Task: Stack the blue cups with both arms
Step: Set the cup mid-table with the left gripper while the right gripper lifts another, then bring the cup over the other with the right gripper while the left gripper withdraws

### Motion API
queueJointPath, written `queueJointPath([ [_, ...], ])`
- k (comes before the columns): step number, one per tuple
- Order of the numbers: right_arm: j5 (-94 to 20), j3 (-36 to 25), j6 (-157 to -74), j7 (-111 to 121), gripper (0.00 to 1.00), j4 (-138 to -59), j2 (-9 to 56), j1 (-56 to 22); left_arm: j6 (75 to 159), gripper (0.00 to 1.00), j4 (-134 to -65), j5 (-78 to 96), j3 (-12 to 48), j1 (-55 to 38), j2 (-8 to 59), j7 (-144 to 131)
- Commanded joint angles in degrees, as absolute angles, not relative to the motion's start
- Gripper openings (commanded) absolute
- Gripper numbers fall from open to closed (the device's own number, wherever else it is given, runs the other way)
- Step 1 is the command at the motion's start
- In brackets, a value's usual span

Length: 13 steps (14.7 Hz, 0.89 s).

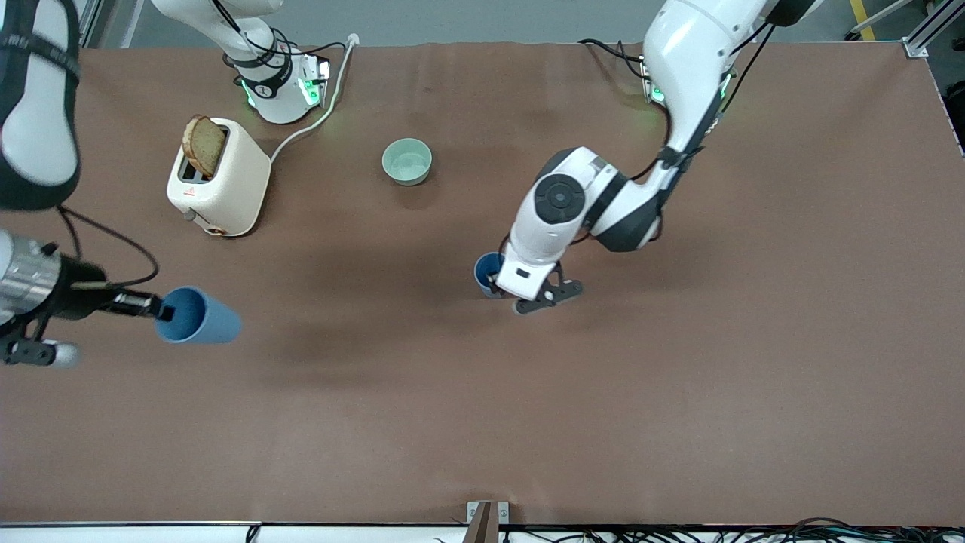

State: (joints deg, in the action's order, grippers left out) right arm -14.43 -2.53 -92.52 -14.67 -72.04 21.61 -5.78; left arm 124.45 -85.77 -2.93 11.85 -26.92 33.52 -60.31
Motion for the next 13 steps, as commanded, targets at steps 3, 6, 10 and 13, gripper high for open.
queueJointPath([
  [3, -8.0, 10.5, -96.3, -31.1, 0.01, -75.0, 19.1, -6.6, 104.4, 1.0, -79.2, -8.2, 12.1, -18.3, 21.5, -55.9],
  [6, -5.9, 16.5, -98.6, -37.9, 0.01, -75.0, 19.7, -7.8, 97.2, 1.0, -79.3, -8.3, 12.0, -12.9, 14.4, -44.4],
  [10, -3.3, 17.8, -106.1, -48.9, 0.01, -75.0, 24.3, -16.9, 89.9, 1.0, -79.5, -8.2, 12.0, -5.7, 6.9, -28.9],
  [13, 0.6, 17.8, -112.2, -56.1, 0.01, -75.0, 29.6, -22.8, 88.4, 1.0, -81.0, -7.3, 12.6, 0.1, 3.2, -20.2],
])
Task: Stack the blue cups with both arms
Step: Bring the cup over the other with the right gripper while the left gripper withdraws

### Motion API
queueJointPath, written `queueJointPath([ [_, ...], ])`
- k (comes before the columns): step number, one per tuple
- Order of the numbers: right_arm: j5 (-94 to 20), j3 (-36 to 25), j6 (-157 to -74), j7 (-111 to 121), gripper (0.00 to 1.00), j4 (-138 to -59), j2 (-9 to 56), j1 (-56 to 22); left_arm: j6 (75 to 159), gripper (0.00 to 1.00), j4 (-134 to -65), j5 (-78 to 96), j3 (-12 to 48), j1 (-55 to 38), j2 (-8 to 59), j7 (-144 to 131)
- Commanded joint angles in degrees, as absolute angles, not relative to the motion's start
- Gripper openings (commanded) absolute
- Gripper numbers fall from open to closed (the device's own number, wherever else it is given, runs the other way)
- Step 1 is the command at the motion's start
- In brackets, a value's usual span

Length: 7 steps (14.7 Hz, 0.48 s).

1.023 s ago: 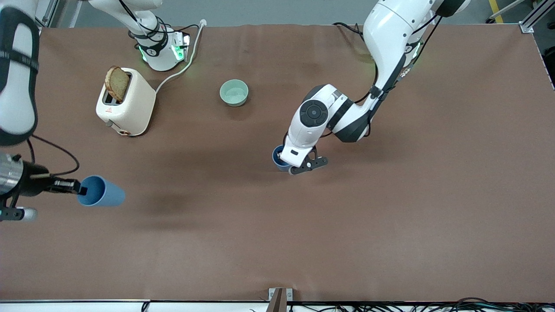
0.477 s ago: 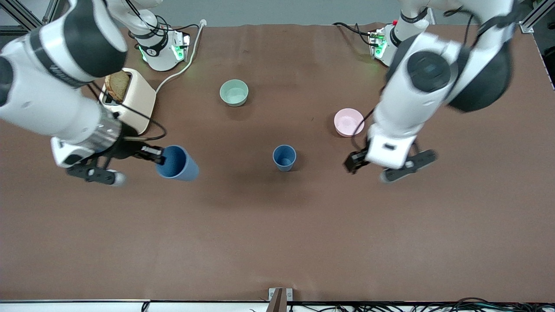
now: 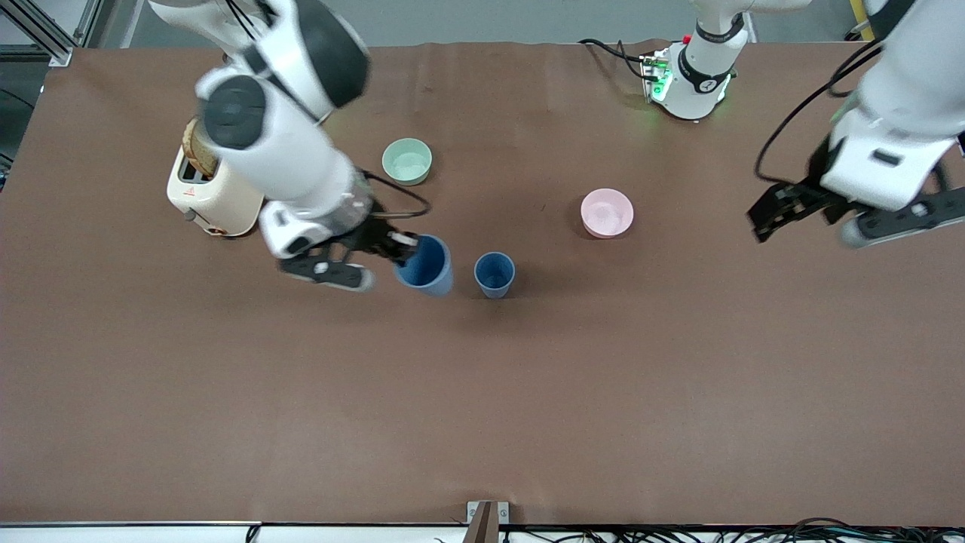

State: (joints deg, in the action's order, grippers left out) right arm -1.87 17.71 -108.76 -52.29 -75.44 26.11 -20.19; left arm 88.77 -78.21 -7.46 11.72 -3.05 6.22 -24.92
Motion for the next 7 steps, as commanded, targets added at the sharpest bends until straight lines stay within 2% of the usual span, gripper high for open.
queueJointPath([
  [1, 0.8, 17.8, -115.0, -56.6, 0.01, -75.1, 31.0, -24.6, 88.3, 1.0, -82.6, -6.3, 12.7, 1.0, 1.5, -17.2],
  [7, 2.0, 18.2, -117.1, -58.5, 0.01, -80.4, 32.9, -26.5, 88.2, 1.0, -90.7, -0.7, 10.3, 4.5, -6.5, -7.6],
])
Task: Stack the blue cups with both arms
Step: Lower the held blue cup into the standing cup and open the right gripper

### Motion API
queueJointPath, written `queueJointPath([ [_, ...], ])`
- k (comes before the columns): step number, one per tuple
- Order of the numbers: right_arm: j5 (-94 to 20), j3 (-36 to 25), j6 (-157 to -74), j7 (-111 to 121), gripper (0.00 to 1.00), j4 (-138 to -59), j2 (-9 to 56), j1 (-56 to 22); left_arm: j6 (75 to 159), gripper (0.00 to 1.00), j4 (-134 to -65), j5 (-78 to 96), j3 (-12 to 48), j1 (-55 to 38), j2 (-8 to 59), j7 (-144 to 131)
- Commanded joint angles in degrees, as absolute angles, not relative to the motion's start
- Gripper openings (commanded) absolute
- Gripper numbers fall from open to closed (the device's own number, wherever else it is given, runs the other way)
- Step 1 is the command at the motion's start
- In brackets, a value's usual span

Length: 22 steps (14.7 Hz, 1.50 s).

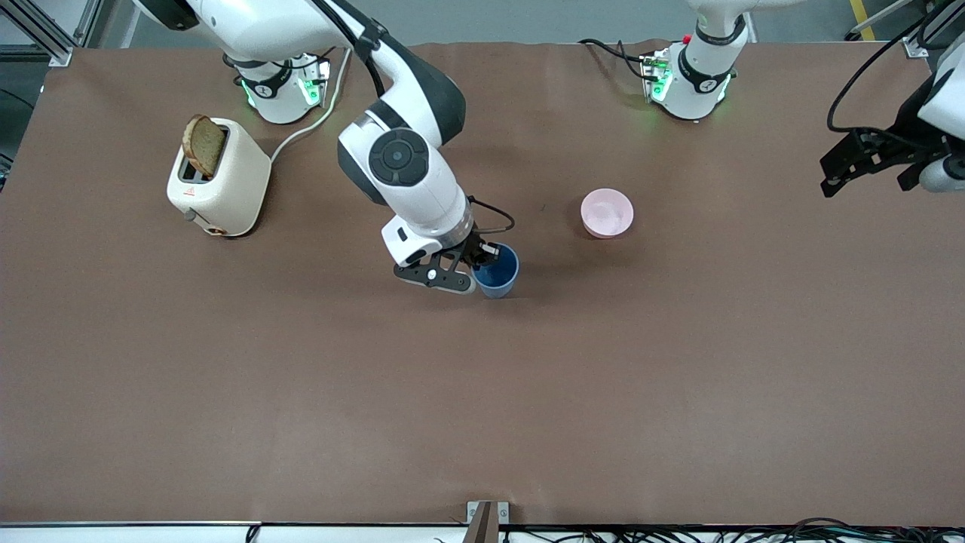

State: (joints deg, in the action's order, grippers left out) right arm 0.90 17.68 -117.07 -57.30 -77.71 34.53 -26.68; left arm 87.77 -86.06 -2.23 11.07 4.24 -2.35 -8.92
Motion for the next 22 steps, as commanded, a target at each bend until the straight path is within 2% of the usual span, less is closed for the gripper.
queueJointPath([
  [1, 1.9, 18.9, -116.9, -58.5, 0.01, -80.9, 32.9, -26.5, 88.2, 1.0, -91.5, -0.7, 10.7, 4.7, -7.2, -7.7],
  [6, 1.9, 20.3, -115.4, -58.7, 0.01, -82.4, 32.8, -26.4, 88.0, 1.0, -91.3, -0.7, 11.0, 4.6, -7.1, -7.6],
  [17, 5.7, 20.1, -121.2, -58.5, 0.05, -83.9, 35.1, -26.4, 86.4, 1.0, -91.3, 1.2, 12.0, 4.7, -6.6, -7.6],
  [18, 6.0, 20.1, -121.4, -58.5, 0.08, -84.6, 35.1, -26.4, 86.3, 1.0, -91.1, 1.2, 12.0, 4.7, -6.6, -7.4],
  [19, 6.8, 20.1, -121.7, -58.5, 0.16, -85.2, 35.1, -26.5, 86.3, 1.0, -91.1, 1.1, 12.0, 4.7, -6.6, -6.7],
  [20, 7.3, 20.1, -121.8, -58.5, 0.32, -85.5, 35.1, -26.5, 86.3, 1.0, -91.2, 1.0, 12.0, 4.6, -6.6, -5.5],
  [22, 7.3, 20.1, -121.5, -58.5, 0.73, -85.3, 35.0, -25.9, 85.1, 1.0, -91.1, 0.6, 12.0, 4.6, -6.2, -3.8],
])
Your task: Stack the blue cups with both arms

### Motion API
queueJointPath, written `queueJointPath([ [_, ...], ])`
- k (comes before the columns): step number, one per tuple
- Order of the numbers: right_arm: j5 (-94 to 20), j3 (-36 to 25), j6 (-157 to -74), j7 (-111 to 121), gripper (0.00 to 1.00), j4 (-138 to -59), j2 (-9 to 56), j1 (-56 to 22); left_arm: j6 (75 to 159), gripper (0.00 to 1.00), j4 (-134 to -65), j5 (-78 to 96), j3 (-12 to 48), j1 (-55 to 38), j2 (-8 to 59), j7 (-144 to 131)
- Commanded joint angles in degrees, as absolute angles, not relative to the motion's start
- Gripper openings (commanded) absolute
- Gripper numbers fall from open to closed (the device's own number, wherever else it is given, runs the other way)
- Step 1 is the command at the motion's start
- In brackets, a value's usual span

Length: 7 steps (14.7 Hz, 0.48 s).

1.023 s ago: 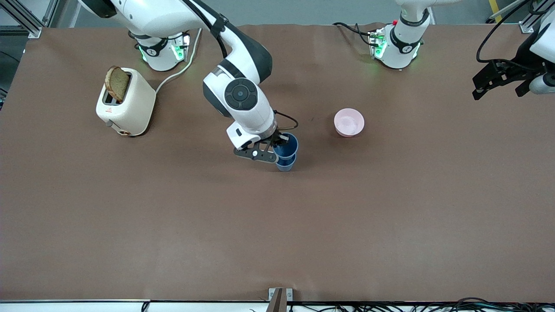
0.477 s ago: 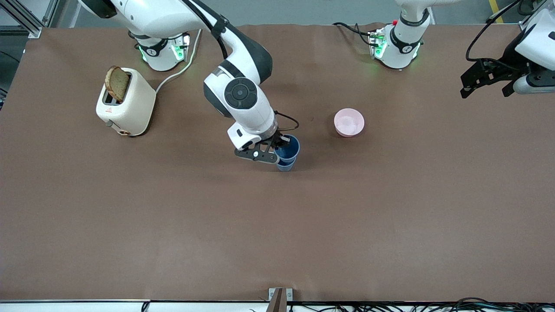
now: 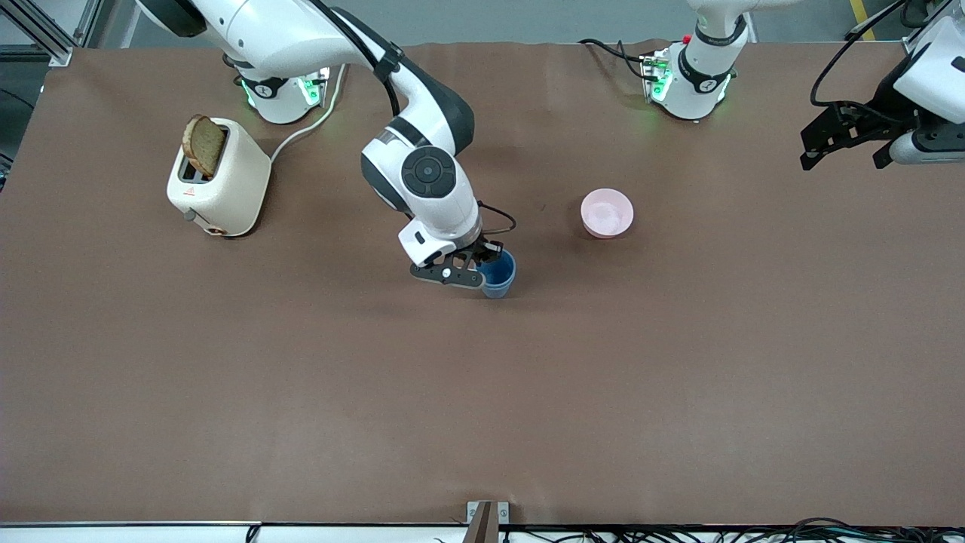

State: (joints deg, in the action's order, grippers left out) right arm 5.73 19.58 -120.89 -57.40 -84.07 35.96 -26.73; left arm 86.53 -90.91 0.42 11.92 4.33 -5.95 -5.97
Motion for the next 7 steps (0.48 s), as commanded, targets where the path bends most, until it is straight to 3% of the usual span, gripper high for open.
queueJointPath([
  [1, 7.3, 20.1, -121.1, -58.5, 0.91, -84.9, 34.5, -25.7, 84.6, 1.0, -91.1, 0.6, 12.0, 4.7, -6.1, -3.7],
  [2, 7.2, 20.1, -121.0, -58.4, 0.99, -84.8, 33.6, -25.1, 84.6, 1.0, -91.1, 0.6, 12.0, 4.7, -6.1, -3.8],
  [4, 7.2, 20.0, -119.5, -57.0, 1.0, -85.0, 29.2, -22.1, 84.4, 1.0, -91.1, 0.6, 12.0, 4.6, -6.1, -4.7],
  [7, 7.2, 19.5, -110.1, -47.9, 1.0, -85.3, 20.4, -15.5, 84.4, 1.0, -91.1, 0.6, 12.0, 4.5, -5.7, -4.8],
])
